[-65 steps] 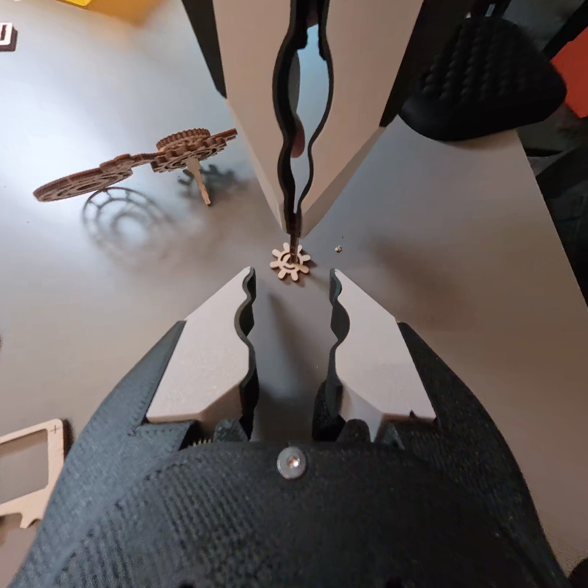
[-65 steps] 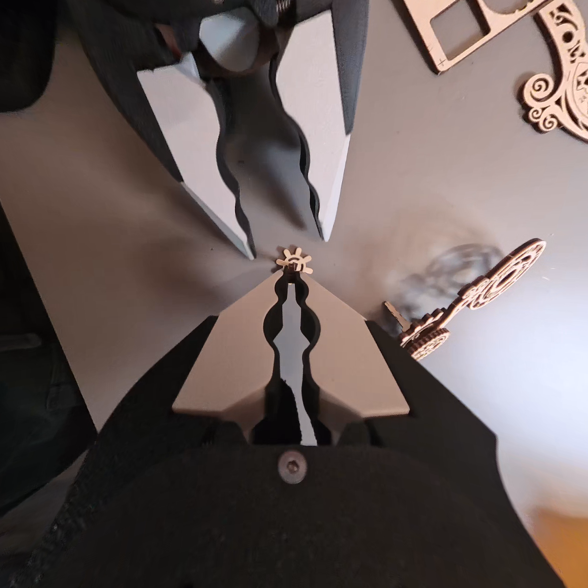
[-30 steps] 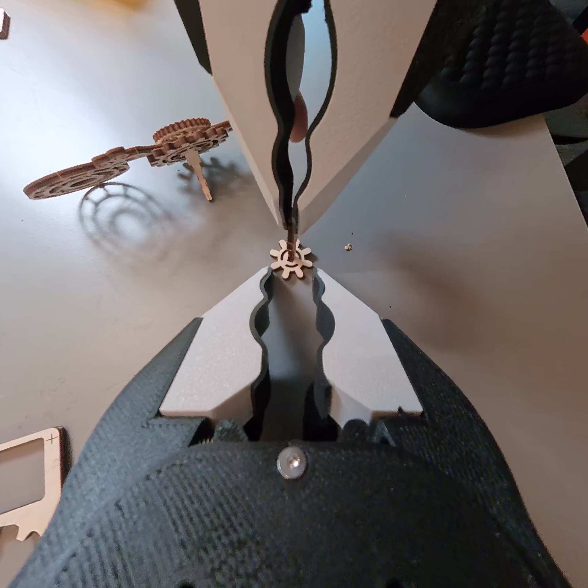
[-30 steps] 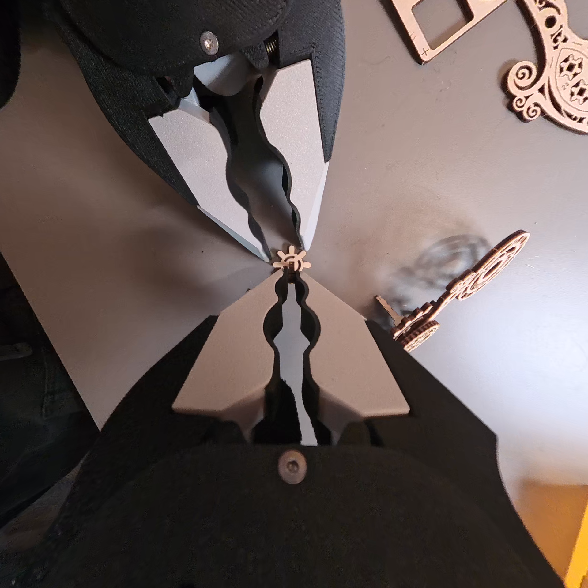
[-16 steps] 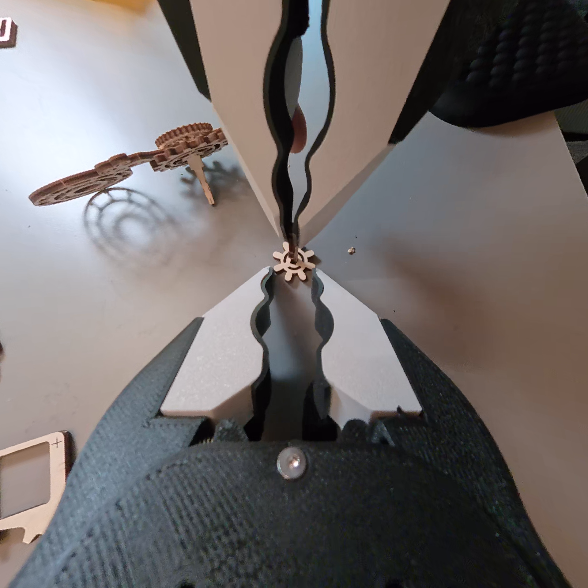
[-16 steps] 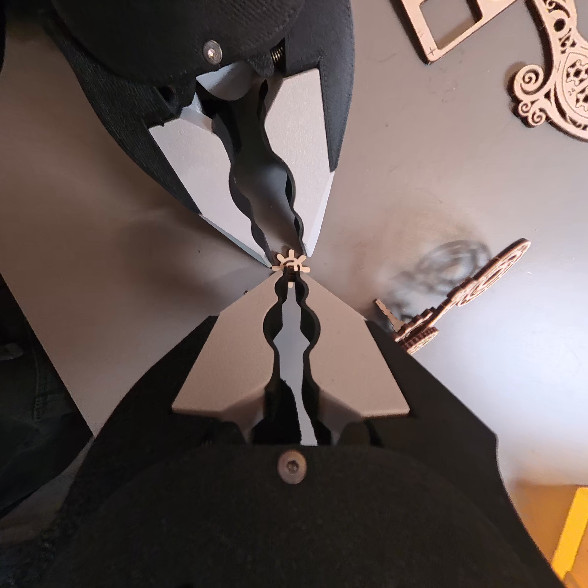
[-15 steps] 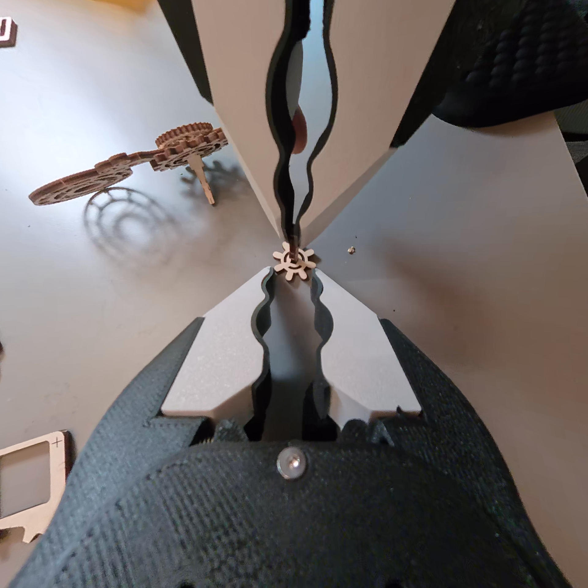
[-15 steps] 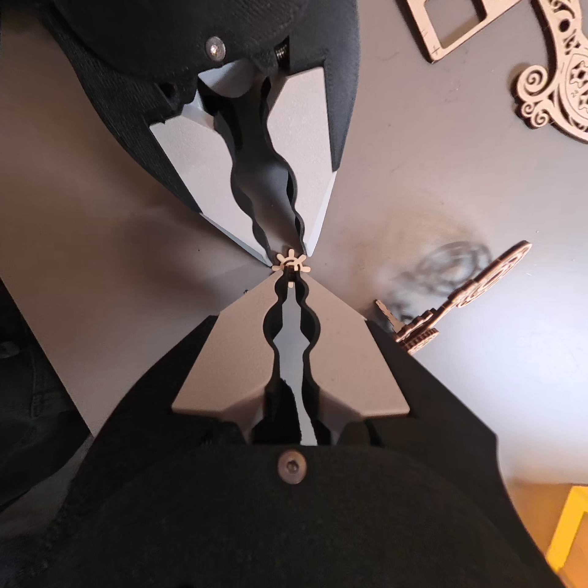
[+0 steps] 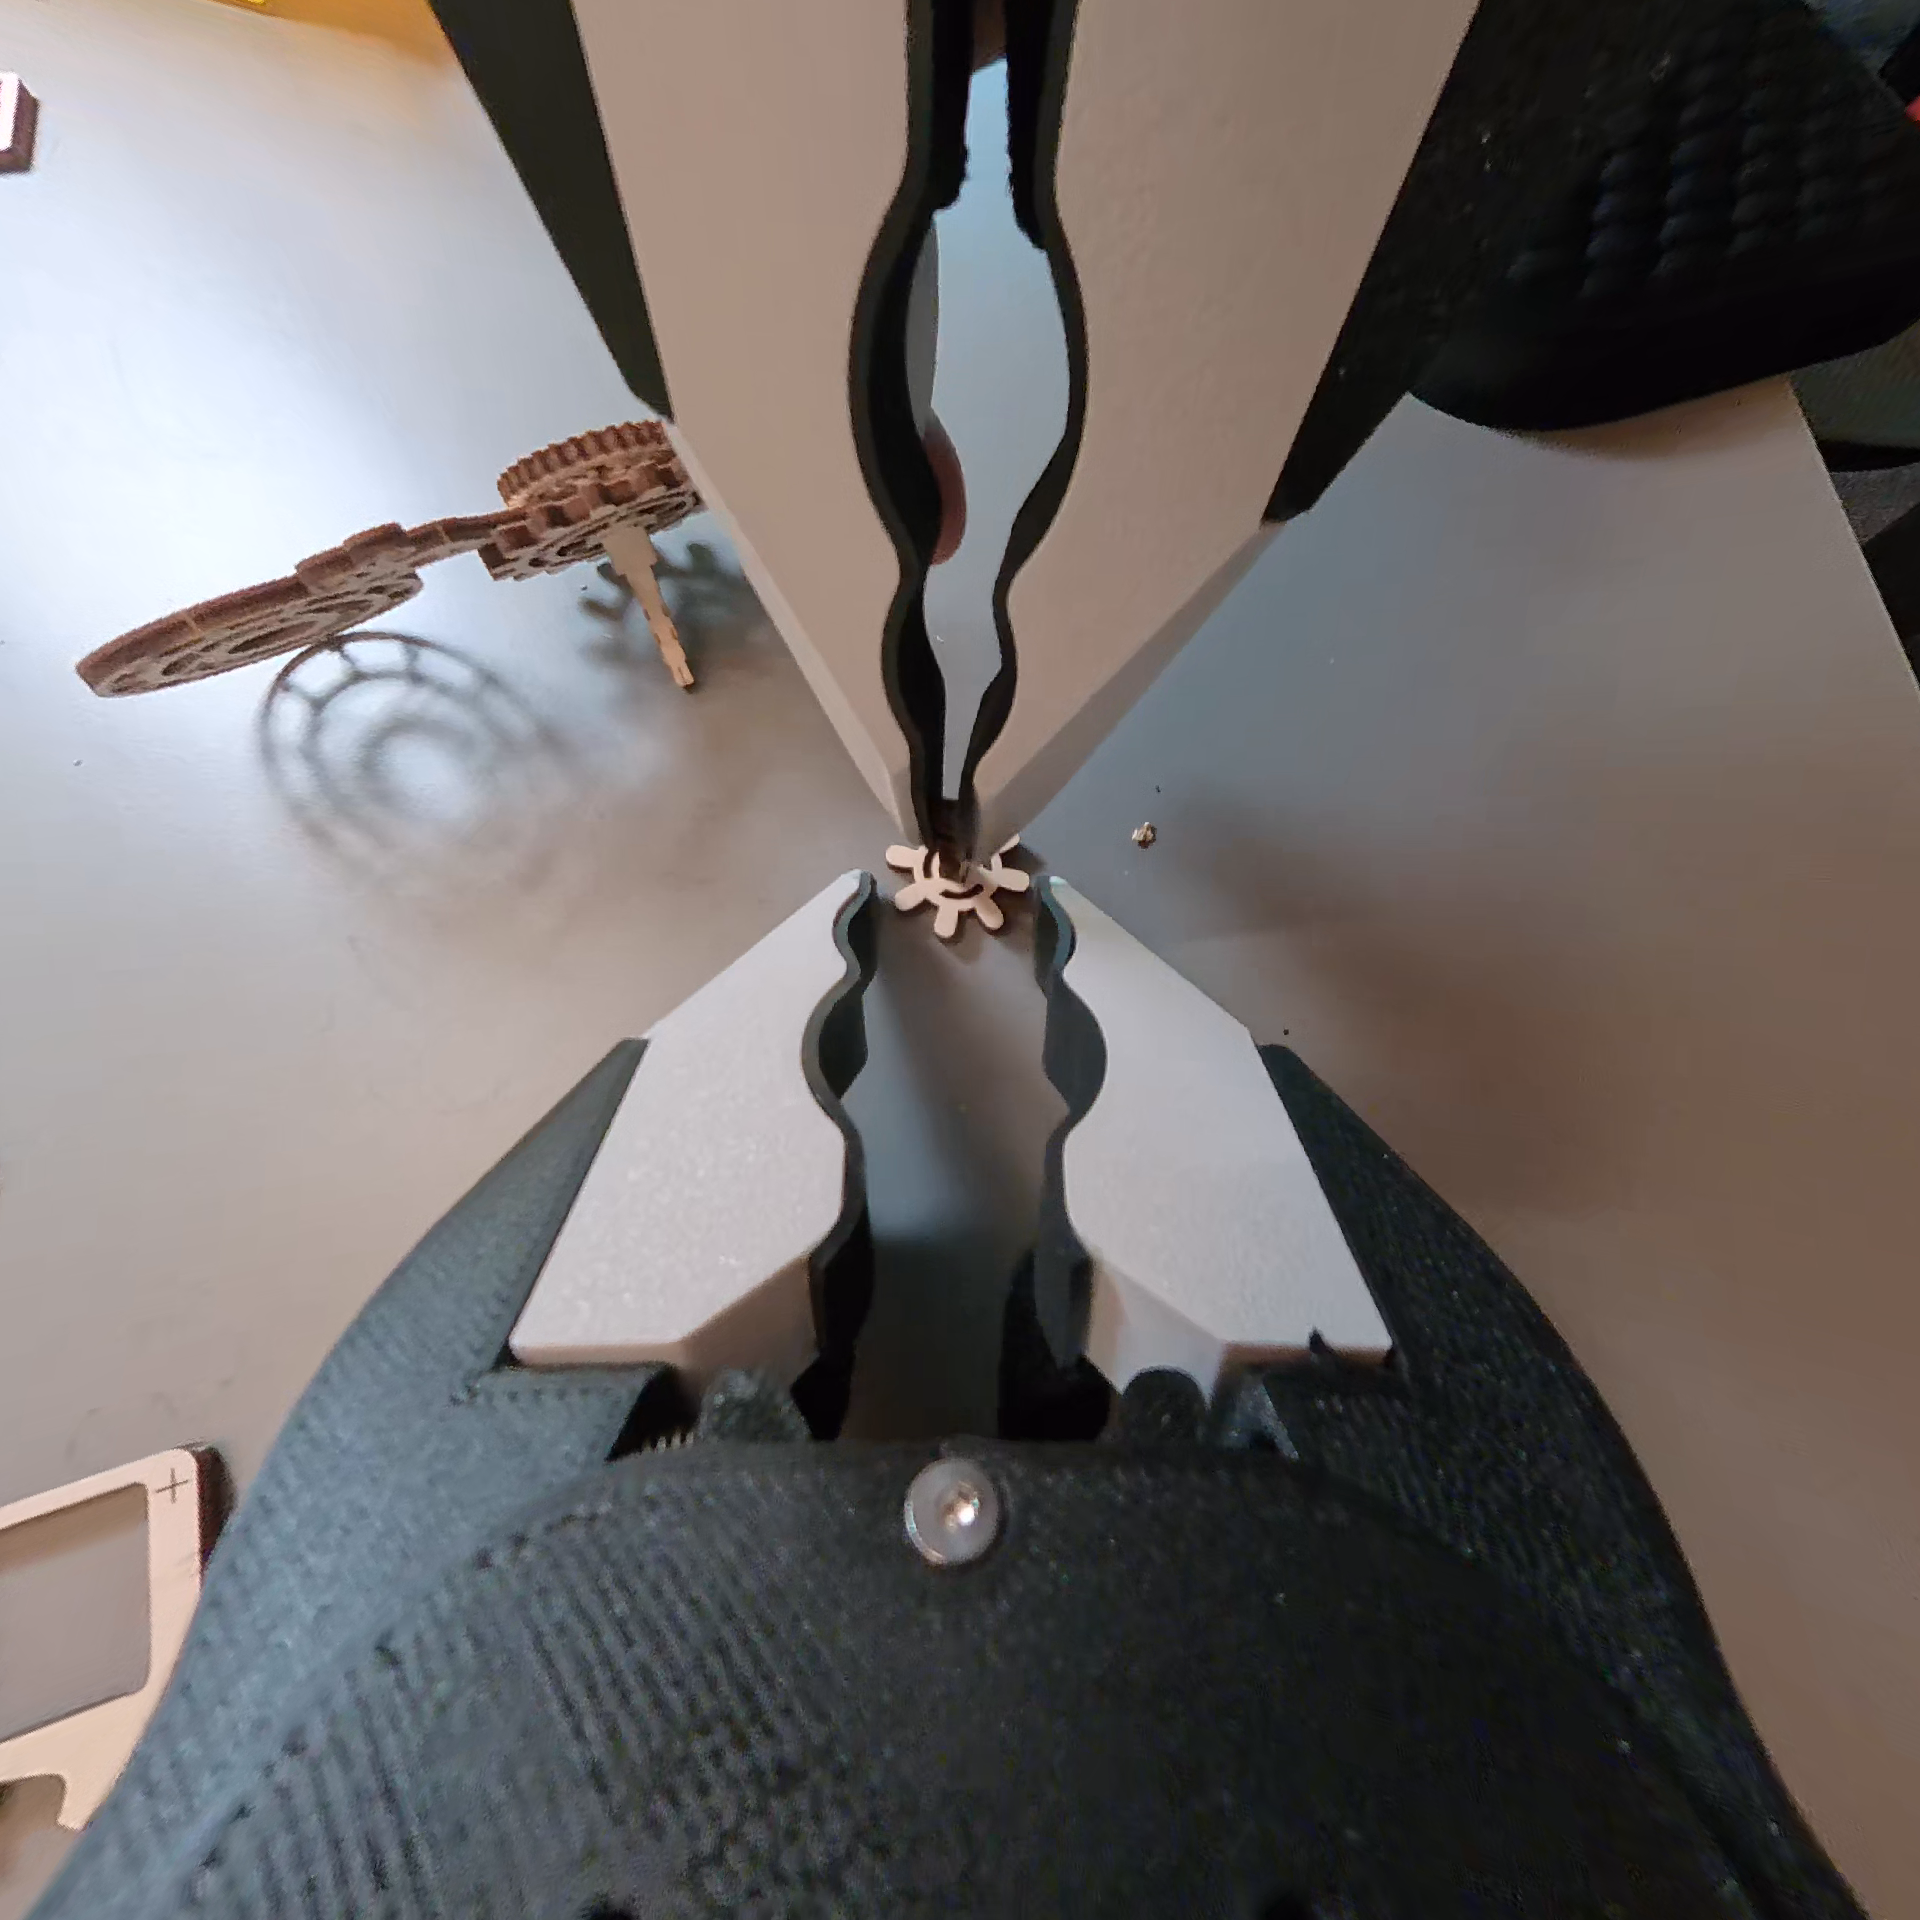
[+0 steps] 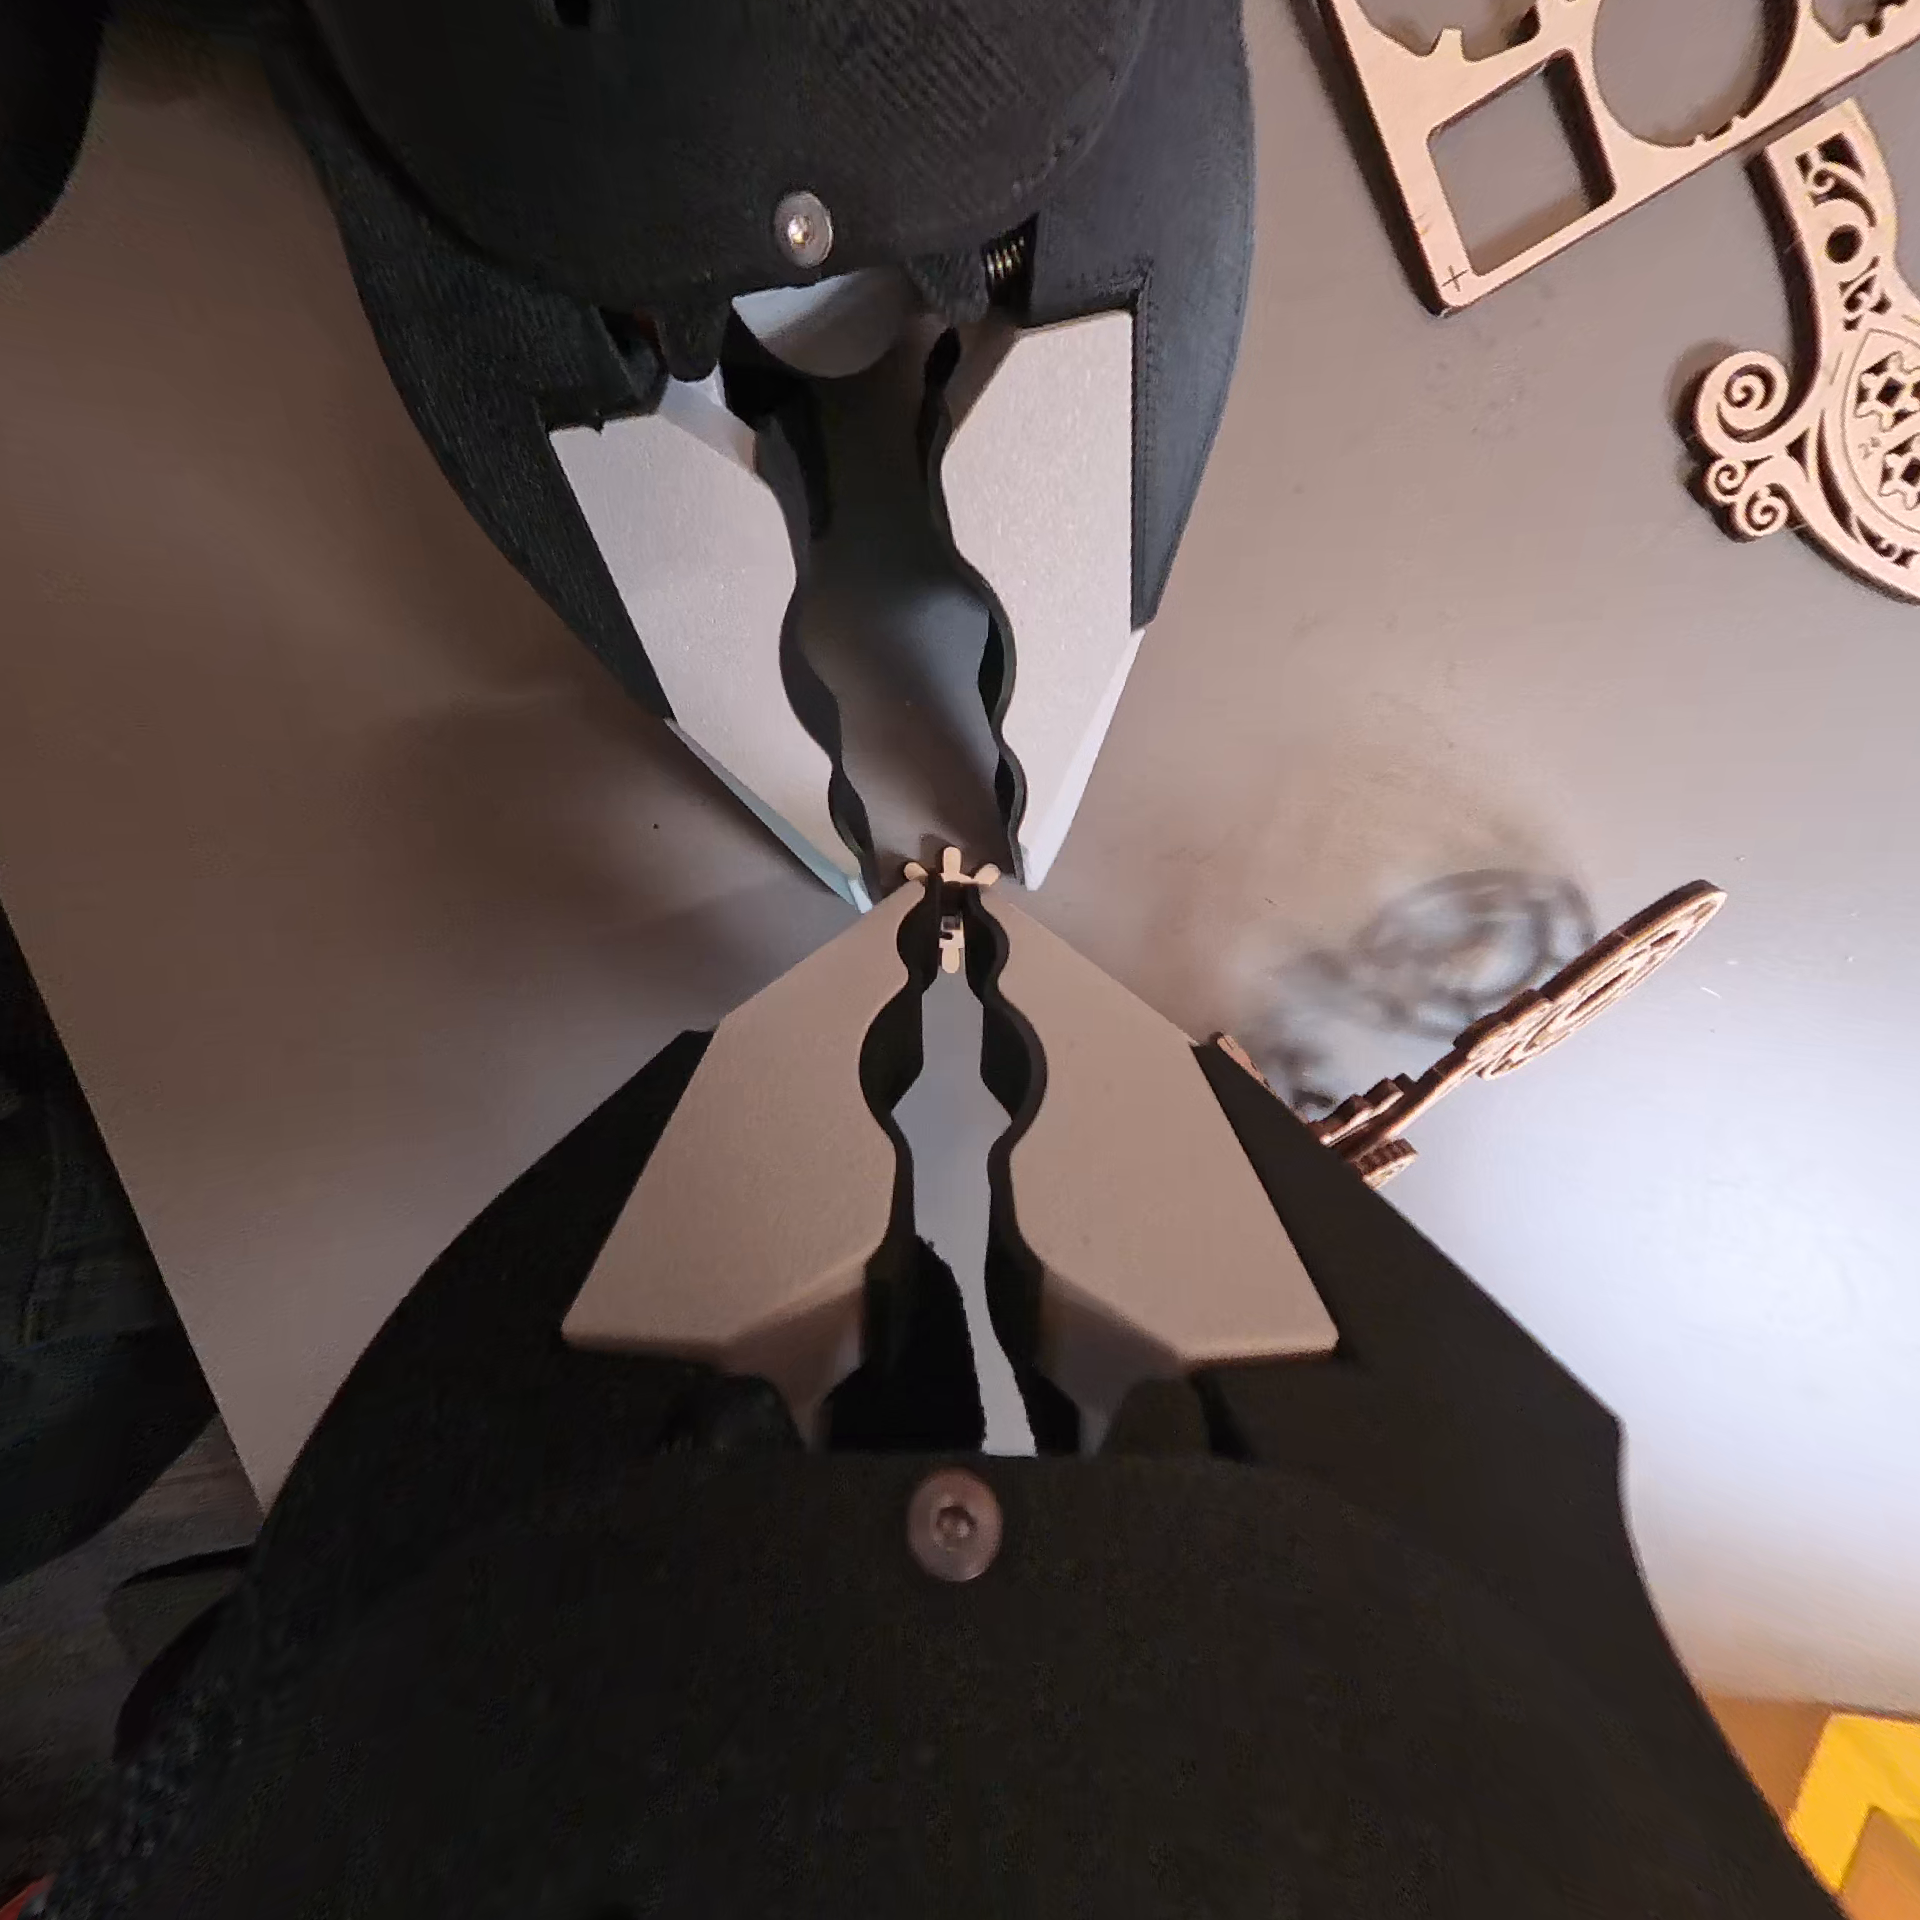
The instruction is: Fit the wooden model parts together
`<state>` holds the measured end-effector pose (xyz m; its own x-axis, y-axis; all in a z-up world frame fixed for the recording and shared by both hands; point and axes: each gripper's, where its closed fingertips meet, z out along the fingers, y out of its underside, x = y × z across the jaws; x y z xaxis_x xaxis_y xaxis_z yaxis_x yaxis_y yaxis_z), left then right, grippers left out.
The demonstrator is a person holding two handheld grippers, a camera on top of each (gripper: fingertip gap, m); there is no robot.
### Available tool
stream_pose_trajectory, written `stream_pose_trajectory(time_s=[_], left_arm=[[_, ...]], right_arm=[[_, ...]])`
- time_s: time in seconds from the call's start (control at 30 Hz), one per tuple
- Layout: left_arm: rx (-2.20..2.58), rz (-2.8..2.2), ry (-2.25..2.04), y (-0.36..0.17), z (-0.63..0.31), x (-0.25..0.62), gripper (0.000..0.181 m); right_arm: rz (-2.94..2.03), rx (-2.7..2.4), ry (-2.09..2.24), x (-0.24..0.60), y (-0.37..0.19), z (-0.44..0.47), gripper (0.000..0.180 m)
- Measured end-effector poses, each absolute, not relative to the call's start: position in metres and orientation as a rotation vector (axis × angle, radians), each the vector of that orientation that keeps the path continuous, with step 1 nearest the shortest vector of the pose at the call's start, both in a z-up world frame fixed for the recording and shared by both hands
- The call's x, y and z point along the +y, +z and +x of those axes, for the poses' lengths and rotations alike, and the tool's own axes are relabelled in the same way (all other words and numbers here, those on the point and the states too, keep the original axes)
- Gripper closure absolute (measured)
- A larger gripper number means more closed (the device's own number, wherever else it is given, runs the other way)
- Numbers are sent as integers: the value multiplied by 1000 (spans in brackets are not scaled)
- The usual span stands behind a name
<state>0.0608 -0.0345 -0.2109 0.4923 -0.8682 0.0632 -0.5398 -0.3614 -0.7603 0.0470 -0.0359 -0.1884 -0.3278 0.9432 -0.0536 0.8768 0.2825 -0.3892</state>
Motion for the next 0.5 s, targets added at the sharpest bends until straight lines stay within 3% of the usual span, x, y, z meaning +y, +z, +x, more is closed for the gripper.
stream_pose_trajectory(time_s=[0.5], left_arm=[[1185,-1996,-672,-205,66,-39,158]], right_arm=[[-1580,-2324,712,-39,-187,53,178]])
